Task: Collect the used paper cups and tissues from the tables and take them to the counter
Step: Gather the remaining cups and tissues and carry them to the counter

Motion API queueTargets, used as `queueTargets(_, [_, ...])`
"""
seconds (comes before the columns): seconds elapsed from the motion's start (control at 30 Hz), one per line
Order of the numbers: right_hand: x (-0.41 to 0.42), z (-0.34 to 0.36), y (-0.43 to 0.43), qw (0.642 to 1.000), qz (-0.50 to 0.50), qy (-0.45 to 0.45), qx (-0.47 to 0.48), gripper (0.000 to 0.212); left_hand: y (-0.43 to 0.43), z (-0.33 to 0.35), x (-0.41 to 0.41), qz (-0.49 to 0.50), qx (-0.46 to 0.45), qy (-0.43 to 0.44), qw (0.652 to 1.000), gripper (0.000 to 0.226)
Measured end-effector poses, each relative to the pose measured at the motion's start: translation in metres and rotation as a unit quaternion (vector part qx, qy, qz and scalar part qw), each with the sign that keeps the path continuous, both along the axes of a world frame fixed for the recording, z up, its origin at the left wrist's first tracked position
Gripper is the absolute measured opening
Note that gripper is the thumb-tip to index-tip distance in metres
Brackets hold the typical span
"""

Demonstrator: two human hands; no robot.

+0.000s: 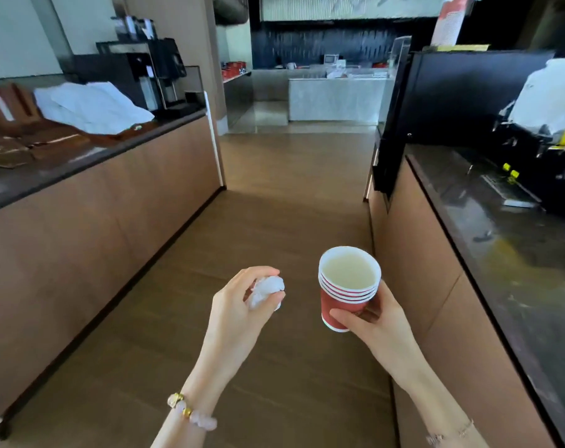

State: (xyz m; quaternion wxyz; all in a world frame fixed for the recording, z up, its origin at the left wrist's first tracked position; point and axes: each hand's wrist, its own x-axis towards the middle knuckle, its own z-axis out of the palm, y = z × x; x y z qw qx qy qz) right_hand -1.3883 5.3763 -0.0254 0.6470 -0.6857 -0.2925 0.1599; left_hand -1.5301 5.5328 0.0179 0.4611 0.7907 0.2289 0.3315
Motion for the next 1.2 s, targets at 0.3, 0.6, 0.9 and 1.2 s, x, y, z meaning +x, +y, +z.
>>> queueTargets(0.3, [0.079, -0.007, 0.027, 0.994, -0.106, 0.009, -0.004, 0.058, 0.058, -0.008, 0.124, -0.126, -0.014, 0.002, 0.992, 0.026])
queueTargets(0.6, [0.151, 0.003, 0.044, 0.960, -0.277, 0.019, 0.019, 0.063, 0.098, 0.003, 0.271, -0.304, 0.002, -0.005, 0.953, 0.022])
queueTargets(0.9, [0.170, -0.012, -0.013, 0.885, -0.464, 0.045, 0.016, 0.060, 0.037, -0.021, 0.368, -0.479, -0.038, 0.039, 0.876, 0.020])
queueTargets(1.2, [0.209, -0.034, -0.078, 0.811, -0.582, 0.059, 0.012, 0.062, -0.039, -0.036, 0.452, -0.573, 0.004, 0.052, 0.818, 0.023])
